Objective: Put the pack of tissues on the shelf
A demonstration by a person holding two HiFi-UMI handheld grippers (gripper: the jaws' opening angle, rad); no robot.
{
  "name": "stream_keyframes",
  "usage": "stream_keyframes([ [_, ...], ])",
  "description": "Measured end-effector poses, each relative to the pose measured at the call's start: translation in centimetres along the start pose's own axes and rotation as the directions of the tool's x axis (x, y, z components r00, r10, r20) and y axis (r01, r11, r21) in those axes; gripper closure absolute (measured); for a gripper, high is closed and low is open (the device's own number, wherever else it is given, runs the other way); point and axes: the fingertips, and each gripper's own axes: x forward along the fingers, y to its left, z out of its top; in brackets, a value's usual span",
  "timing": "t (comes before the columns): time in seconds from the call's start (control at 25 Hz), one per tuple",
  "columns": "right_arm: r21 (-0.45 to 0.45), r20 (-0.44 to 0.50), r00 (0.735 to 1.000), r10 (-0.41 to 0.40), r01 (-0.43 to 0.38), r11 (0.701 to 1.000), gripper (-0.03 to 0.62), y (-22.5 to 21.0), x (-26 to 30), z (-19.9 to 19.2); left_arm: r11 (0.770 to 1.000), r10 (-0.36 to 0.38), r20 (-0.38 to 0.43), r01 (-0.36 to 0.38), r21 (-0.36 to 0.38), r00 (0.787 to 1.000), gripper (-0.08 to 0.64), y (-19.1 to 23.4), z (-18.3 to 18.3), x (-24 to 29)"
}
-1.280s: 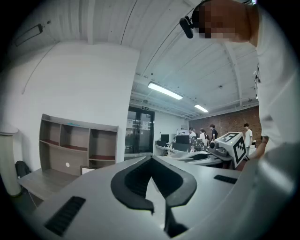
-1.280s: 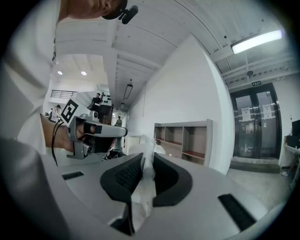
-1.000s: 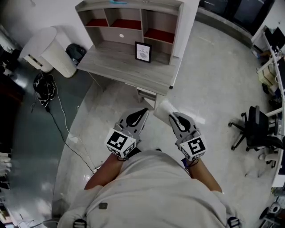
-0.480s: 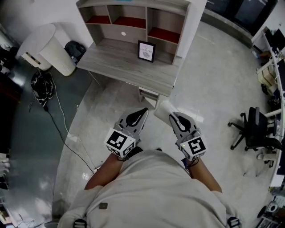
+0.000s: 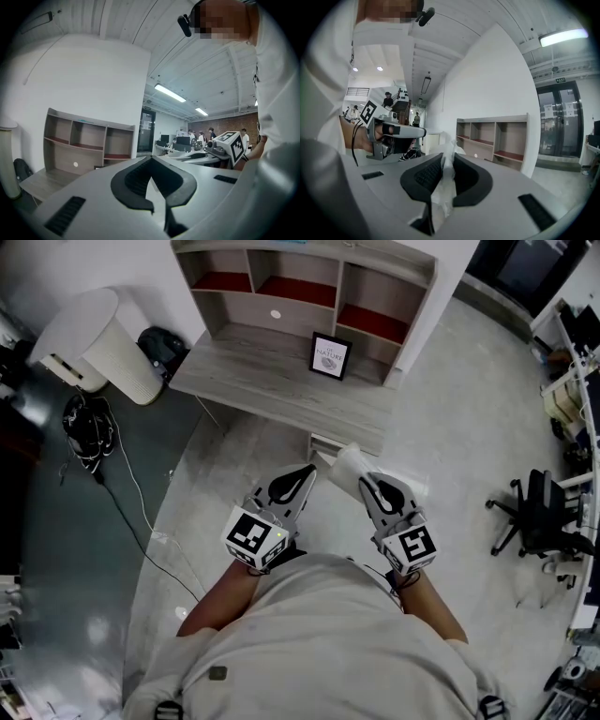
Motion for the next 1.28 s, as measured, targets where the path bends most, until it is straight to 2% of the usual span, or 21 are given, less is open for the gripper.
stream_keyframes([
  [0.32, 0.008, 0.003, 1.0, -0.024, 0.024, 1.0, 0.529, 3.6, 7.3, 2.3, 0.999, -0.045, -0.005, 0.045, 0.0, 0.999, 0.545, 7.2, 1.5, -3.2],
  [0.6, 0.015, -0.012, 0.999, -0.033, 0.033, 0.999, 0.529, 4.9, 10.0, 2.5, 0.998, -0.054, -0.008, 0.054, -0.018, 0.998, 0.545, 10.2, 1.1, -4.4],
  [0.92, 0.032, -0.019, 0.999, -0.026, 0.027, 0.999, 0.529, 3.5, 11.8, 1.8, 0.999, -0.048, -0.019, 0.048, -0.022, 0.999, 0.545, 12.0, 0.6, -2.9],
  [1.28, 0.029, 0.008, 0.999, 0.045, -0.045, 0.999, 0.529, -1.0, 15.5, 2.1, 0.999, 0.012, -0.034, -0.013, -0.049, 0.999, 0.545, 14.9, 0.2, 1.4],
])
